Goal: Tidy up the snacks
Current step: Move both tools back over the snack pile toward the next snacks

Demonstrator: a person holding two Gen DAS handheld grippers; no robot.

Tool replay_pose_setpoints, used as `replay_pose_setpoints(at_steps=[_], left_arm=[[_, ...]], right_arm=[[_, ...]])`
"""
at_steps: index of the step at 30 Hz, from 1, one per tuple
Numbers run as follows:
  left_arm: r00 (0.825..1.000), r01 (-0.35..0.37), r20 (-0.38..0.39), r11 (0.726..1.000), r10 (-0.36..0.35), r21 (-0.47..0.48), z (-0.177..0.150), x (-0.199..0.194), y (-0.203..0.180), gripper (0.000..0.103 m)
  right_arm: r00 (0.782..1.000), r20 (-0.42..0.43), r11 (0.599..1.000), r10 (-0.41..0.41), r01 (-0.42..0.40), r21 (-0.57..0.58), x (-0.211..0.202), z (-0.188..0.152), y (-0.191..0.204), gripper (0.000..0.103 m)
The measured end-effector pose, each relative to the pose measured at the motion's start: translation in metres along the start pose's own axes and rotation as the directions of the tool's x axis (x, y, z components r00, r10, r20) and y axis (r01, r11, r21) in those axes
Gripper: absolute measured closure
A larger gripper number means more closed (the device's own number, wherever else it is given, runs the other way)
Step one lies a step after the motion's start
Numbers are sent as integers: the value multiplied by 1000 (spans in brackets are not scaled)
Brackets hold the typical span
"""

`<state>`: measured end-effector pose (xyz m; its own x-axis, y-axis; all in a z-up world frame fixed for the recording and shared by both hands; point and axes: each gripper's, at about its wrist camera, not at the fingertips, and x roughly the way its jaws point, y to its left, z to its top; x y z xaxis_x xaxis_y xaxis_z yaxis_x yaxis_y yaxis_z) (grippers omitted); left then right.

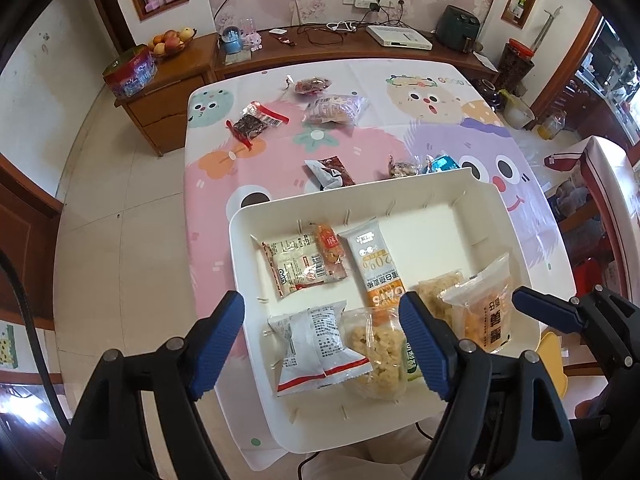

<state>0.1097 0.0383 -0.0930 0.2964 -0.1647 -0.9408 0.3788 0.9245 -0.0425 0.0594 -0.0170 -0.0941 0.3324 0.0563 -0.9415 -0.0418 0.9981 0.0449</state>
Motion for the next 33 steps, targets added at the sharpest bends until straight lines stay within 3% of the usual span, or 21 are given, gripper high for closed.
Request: replay_pose_setpoints(at_steps=[16,33], left_arm=[[1000,0,31,1000,0,-15,5,-13,-4,24],[998,-23,55,994,29,-105,32,-10,19,24]], right_arm=[[999,12,998,-38,38,51,-10,5,-17,37],[997,65,998,-50,52,-29,-15,46,-23,37]])
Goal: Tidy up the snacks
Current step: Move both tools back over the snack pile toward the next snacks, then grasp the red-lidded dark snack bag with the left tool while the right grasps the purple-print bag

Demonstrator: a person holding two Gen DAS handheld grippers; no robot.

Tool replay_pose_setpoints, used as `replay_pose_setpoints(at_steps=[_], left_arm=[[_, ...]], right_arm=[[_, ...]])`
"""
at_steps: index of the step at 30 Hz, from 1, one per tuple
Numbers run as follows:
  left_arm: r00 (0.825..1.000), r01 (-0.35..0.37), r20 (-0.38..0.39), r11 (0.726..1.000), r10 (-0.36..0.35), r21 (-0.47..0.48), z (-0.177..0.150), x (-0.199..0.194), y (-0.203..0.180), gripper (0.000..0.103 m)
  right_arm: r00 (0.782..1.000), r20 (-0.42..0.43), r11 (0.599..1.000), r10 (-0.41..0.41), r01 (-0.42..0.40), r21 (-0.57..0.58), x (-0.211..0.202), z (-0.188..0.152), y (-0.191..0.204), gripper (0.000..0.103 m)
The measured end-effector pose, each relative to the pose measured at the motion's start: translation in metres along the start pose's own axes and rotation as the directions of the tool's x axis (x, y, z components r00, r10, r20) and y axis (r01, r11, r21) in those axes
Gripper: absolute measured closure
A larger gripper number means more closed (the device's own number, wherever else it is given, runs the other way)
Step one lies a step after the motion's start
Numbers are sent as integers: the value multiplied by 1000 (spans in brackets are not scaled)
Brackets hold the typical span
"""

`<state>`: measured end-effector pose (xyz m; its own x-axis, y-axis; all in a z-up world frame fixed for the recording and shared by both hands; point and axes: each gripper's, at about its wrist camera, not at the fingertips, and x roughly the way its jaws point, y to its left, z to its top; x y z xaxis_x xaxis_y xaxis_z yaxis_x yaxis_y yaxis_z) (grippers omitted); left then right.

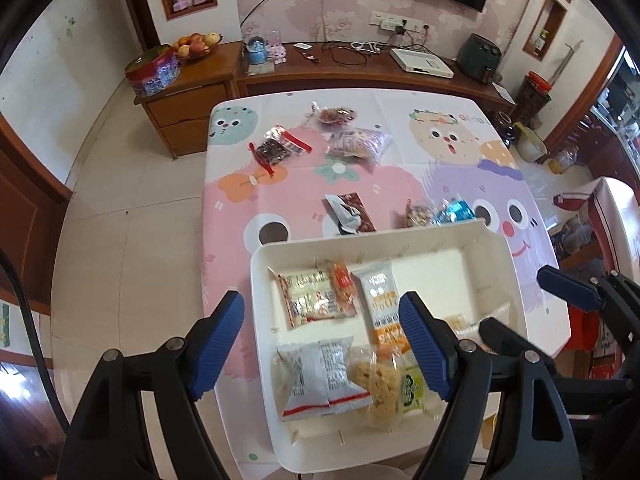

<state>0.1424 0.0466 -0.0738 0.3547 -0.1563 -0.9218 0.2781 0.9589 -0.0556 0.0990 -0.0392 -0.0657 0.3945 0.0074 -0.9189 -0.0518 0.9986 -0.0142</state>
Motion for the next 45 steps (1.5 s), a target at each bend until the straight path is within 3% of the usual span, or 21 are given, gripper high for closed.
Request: replay_pose_setpoints(at_steps=[11,18,23,27,31,35,45], left_arm=[[992,-127,0,991,128,-33,59,25,36,24],[981,-192,2,980,192,56,115,51,53,24],[988,-153,-6,974,156,170,151,87,53,22],[988,-109,-75,963,131,246,175,138,53,22],[980,-90,-142,952,136,292,189,191,53,22],[973,-54,-201,961,111,270,198,228,58,22],[959,-46,-252,947,131,317,208,282,57,22]], right_arm=[[998,63,1000,1,1,-28,12,78,-34,37],[998,50,999,25,-23,-31,44,144,-72,37],[997,44,995,68,-64,-80,83,187,-83,37],[995,-9,985,97,-98,-142,135,215,-83,37],[989,-80,975,123,-135,-176,184,227,-80,37],[982,-136,963,132,-160,-216,224,226,-75,37],[974,-224,913,48,-133,-385,284,202,-49,37]])
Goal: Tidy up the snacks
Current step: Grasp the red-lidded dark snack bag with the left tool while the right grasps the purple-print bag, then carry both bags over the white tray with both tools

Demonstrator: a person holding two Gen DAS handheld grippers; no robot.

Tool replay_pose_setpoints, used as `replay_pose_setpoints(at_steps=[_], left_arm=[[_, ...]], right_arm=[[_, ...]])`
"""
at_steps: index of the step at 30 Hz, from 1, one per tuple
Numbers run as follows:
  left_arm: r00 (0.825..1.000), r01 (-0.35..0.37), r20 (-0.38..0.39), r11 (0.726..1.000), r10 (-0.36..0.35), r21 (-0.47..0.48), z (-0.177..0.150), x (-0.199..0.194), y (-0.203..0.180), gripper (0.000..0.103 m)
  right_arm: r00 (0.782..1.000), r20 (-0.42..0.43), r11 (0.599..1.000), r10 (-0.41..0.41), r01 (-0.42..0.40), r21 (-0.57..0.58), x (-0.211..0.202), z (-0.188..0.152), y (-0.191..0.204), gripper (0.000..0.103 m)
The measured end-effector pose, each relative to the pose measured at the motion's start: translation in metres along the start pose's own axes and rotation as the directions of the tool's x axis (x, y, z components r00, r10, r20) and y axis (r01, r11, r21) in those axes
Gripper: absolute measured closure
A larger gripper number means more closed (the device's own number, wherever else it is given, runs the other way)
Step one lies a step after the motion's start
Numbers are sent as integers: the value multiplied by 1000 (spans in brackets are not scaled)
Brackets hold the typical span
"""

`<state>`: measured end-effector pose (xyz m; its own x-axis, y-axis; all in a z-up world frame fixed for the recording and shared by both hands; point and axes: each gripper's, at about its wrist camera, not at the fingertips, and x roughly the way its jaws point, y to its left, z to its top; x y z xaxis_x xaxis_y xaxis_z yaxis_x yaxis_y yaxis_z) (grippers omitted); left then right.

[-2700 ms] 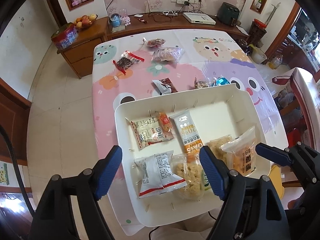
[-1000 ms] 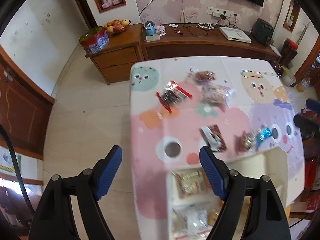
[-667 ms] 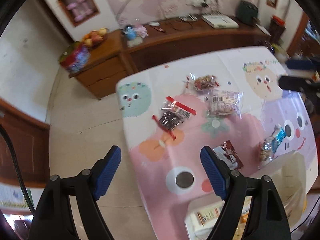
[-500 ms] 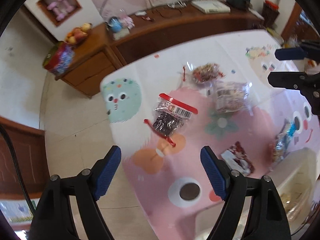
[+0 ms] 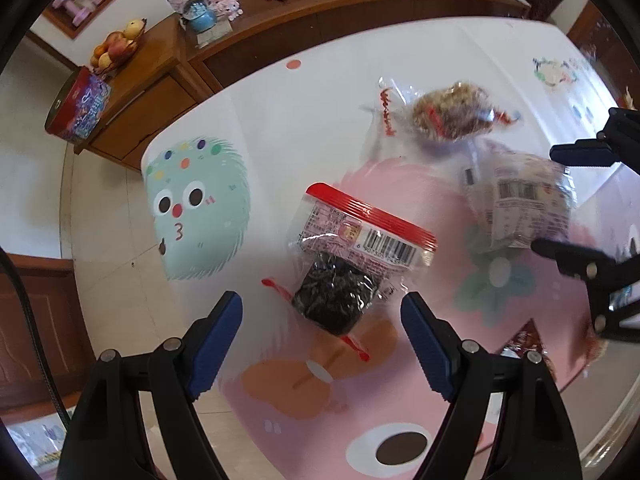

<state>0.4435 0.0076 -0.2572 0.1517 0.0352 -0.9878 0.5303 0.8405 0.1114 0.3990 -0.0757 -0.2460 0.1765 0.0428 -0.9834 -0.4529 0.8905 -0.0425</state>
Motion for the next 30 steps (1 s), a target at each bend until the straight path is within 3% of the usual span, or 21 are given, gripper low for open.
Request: replay_pose_setpoints(at_steps=[4,12,14,17,30], left_arm=[[1000,-14,-24,1000,14,4,4,13,1,23],[1000,2,-11,1000,-2,7,8,16,0,39],[1000,0,0,1000,0,14,6,14,-3,50],[1000,-3,15,1000,3,6,3,12,-8,54],[999,10,46,993,-4,-116,-27,-6,-7,60]], right_arm=[[1000,-5,1000,13,-13,-28,7,-1,8,37],[999,16,999,44,-44,4,12,-5,3,39],[999,27,999,44,-44,12,11,-6,3,49],[997,28,997,69,-70,36,9,-9,0,52],[995,54,995,88,-90,43,-11,-24,9,55]])
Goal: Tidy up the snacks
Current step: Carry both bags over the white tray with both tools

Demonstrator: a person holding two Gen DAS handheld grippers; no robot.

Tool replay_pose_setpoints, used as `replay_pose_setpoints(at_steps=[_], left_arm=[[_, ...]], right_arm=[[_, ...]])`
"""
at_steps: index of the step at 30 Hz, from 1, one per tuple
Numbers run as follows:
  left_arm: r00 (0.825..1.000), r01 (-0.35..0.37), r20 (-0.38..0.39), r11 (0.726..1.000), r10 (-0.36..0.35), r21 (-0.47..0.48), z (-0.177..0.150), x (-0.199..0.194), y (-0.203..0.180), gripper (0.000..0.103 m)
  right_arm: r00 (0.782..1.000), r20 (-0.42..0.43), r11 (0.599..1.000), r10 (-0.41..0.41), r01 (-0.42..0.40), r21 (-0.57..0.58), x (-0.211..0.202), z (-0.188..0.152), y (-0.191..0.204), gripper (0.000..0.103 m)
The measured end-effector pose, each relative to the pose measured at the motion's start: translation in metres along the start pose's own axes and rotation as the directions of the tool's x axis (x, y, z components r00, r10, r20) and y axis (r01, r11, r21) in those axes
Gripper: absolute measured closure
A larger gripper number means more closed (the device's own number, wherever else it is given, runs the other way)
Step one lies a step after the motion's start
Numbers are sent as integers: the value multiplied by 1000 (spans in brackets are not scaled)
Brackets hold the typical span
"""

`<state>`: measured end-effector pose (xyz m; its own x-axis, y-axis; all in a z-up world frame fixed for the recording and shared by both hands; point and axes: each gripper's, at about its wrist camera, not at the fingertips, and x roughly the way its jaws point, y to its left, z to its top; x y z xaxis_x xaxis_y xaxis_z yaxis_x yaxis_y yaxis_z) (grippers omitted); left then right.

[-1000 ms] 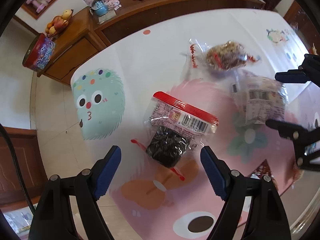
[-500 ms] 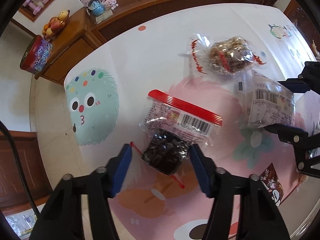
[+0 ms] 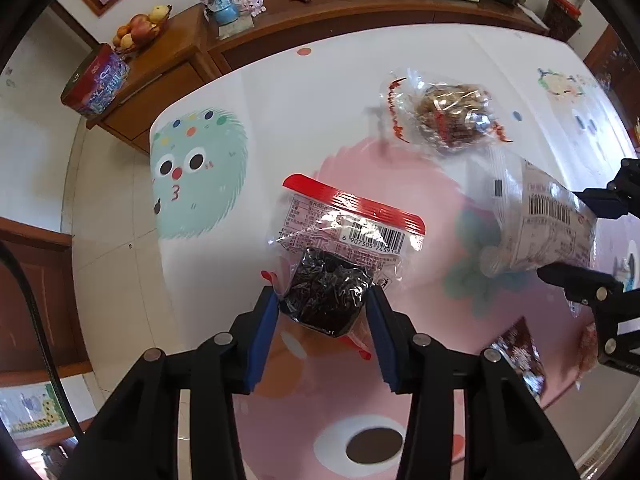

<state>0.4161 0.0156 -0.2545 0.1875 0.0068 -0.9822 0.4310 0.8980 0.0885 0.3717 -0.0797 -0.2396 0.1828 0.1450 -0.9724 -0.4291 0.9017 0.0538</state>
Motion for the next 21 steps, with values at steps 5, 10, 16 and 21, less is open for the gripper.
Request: replay_pose_setpoints(at_steps=[5,10,16,21], left_arm=[[998,26,60,999,-25,-20,-11,-34,0,60],[989,39,142,999,-37,-12,-31,-91,-3,60],[970,25,241,999,-34,40,-72,-168,-28,60],[963,25,266,999,-37,48,-110,-212,-45,59]], right_arm=[[999,47,1000,-1,0,19,-26,-7,2,55],[992,122,998,-12,5,59,-66,-17,4,55],[978,201,987,-56,24,159,-131,-41,19,55],[962,263,973,-73,11,230,-182,-75,40,55]])
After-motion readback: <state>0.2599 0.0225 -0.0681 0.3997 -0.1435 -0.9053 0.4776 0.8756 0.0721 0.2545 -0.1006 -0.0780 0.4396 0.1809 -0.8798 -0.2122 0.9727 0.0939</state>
